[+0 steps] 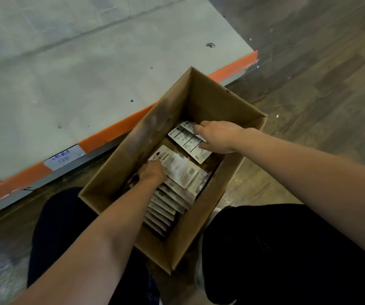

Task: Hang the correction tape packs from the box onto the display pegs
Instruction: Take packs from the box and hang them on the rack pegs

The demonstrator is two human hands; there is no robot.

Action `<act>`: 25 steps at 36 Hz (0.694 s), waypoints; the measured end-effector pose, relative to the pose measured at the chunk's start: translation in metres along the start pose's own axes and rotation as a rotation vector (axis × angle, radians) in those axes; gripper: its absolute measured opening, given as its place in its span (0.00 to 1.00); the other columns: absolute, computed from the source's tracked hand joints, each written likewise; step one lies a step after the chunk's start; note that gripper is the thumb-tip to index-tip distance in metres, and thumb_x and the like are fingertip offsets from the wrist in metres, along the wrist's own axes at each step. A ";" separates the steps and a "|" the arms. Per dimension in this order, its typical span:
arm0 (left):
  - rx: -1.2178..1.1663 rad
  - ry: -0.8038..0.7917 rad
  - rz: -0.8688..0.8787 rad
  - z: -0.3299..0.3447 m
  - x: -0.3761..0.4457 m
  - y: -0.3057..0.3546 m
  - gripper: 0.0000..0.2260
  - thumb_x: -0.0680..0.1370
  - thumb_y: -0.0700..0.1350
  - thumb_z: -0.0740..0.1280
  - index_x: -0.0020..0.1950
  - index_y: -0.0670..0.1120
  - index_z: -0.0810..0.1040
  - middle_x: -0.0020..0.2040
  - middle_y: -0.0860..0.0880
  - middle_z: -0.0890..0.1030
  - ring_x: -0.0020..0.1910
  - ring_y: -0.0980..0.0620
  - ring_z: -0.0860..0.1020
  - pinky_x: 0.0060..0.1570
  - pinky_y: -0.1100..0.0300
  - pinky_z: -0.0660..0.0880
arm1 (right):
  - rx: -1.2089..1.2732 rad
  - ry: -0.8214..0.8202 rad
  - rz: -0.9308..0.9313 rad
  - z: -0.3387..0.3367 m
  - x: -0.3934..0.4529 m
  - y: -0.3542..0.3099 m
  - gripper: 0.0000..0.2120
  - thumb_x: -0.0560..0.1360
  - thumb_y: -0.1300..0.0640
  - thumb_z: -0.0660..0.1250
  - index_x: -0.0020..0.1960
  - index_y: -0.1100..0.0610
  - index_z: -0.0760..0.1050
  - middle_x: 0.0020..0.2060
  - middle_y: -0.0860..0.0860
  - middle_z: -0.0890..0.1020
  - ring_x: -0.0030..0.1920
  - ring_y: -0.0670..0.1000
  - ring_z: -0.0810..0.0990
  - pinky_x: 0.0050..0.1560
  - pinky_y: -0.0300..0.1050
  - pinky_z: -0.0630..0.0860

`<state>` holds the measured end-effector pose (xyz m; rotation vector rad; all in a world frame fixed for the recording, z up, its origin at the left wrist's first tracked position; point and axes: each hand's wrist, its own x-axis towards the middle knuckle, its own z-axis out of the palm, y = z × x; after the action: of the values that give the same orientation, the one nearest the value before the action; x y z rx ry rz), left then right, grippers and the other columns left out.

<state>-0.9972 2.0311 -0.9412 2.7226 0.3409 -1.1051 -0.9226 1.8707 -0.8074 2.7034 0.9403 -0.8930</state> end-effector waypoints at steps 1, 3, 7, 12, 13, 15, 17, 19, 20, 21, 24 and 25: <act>0.005 0.001 0.002 0.000 -0.001 0.001 0.14 0.80 0.42 0.61 0.64 0.40 0.73 0.64 0.40 0.74 0.63 0.42 0.74 0.58 0.51 0.73 | 0.003 -0.004 0.001 0.000 0.000 0.000 0.24 0.82 0.52 0.59 0.75 0.57 0.59 0.68 0.55 0.69 0.65 0.56 0.72 0.54 0.43 0.69; -0.015 0.029 0.008 0.002 -0.003 0.004 0.14 0.80 0.39 0.60 0.65 0.39 0.72 0.64 0.39 0.74 0.63 0.41 0.74 0.57 0.52 0.73 | 0.013 -0.015 0.000 0.001 0.000 0.000 0.24 0.82 0.52 0.59 0.75 0.57 0.59 0.69 0.55 0.68 0.65 0.56 0.72 0.56 0.45 0.70; -0.294 0.055 -0.081 0.002 -0.001 0.008 0.14 0.79 0.38 0.63 0.63 0.38 0.74 0.64 0.38 0.74 0.64 0.40 0.73 0.58 0.53 0.74 | 0.026 -0.015 0.010 0.002 -0.001 0.004 0.23 0.82 0.52 0.59 0.74 0.57 0.60 0.68 0.55 0.70 0.64 0.55 0.73 0.54 0.44 0.70; -0.632 0.035 -0.080 -0.021 0.000 0.013 0.12 0.75 0.35 0.68 0.58 0.40 0.78 0.59 0.42 0.78 0.61 0.45 0.76 0.58 0.57 0.74 | 0.043 0.013 0.025 0.001 0.001 0.006 0.23 0.81 0.52 0.59 0.73 0.57 0.61 0.64 0.55 0.71 0.62 0.55 0.74 0.51 0.42 0.68; -0.655 0.054 -0.034 -0.028 -0.001 0.016 0.08 0.75 0.36 0.69 0.54 0.41 0.79 0.56 0.43 0.80 0.58 0.46 0.78 0.55 0.57 0.75 | 0.054 0.008 0.031 0.001 0.002 0.007 0.23 0.81 0.52 0.59 0.73 0.58 0.61 0.64 0.55 0.71 0.62 0.56 0.73 0.52 0.43 0.68; -0.689 0.117 0.070 -0.048 -0.007 0.023 0.03 0.75 0.38 0.69 0.47 0.44 0.80 0.49 0.46 0.80 0.52 0.49 0.79 0.52 0.57 0.76 | 0.105 0.002 0.062 0.001 0.003 0.009 0.23 0.81 0.52 0.60 0.73 0.58 0.62 0.63 0.55 0.72 0.61 0.56 0.73 0.54 0.44 0.69; -0.720 0.212 0.171 -0.069 -0.014 0.028 0.05 0.76 0.38 0.69 0.50 0.42 0.82 0.49 0.47 0.81 0.51 0.51 0.79 0.50 0.60 0.75 | 0.220 0.019 0.121 0.000 0.005 0.013 0.23 0.80 0.52 0.62 0.71 0.59 0.64 0.60 0.55 0.74 0.57 0.54 0.74 0.52 0.43 0.69; -0.817 0.283 0.236 -0.092 -0.020 0.030 0.08 0.75 0.37 0.70 0.52 0.42 0.83 0.49 0.48 0.82 0.48 0.54 0.79 0.48 0.63 0.74 | 0.354 0.022 0.188 -0.002 0.005 0.016 0.25 0.78 0.50 0.65 0.70 0.59 0.64 0.61 0.55 0.75 0.57 0.54 0.75 0.52 0.43 0.70; -0.896 0.287 0.248 -0.105 -0.023 0.030 0.08 0.74 0.36 0.70 0.52 0.43 0.83 0.47 0.49 0.82 0.46 0.55 0.78 0.48 0.63 0.74 | 0.423 0.024 0.227 -0.002 0.007 0.017 0.28 0.77 0.48 0.66 0.71 0.60 0.63 0.62 0.56 0.75 0.60 0.55 0.74 0.53 0.44 0.69; -0.997 0.268 0.251 -0.117 -0.027 0.030 0.07 0.74 0.36 0.71 0.51 0.43 0.83 0.46 0.50 0.81 0.45 0.55 0.78 0.47 0.62 0.74 | 0.512 0.027 0.259 -0.005 0.006 0.018 0.32 0.75 0.46 0.68 0.71 0.61 0.62 0.64 0.55 0.74 0.62 0.56 0.74 0.56 0.45 0.69; -1.403 0.116 0.264 -0.146 -0.035 0.025 0.03 0.73 0.33 0.70 0.44 0.40 0.81 0.40 0.45 0.81 0.41 0.48 0.80 0.46 0.57 0.77 | 0.870 0.055 0.223 -0.017 0.002 0.020 0.41 0.65 0.40 0.76 0.69 0.60 0.67 0.62 0.52 0.77 0.62 0.55 0.76 0.63 0.51 0.73; -1.526 0.073 0.267 -0.153 -0.036 0.023 0.03 0.74 0.32 0.69 0.43 0.39 0.80 0.38 0.43 0.81 0.39 0.47 0.80 0.44 0.55 0.78 | 0.994 0.075 0.181 -0.022 0.000 0.020 0.35 0.67 0.44 0.76 0.67 0.59 0.70 0.60 0.52 0.80 0.60 0.54 0.78 0.63 0.54 0.74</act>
<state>-0.9145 2.0424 -0.8060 1.3558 0.5061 -0.3192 -0.9002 1.8620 -0.7910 3.5369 0.2345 -1.5260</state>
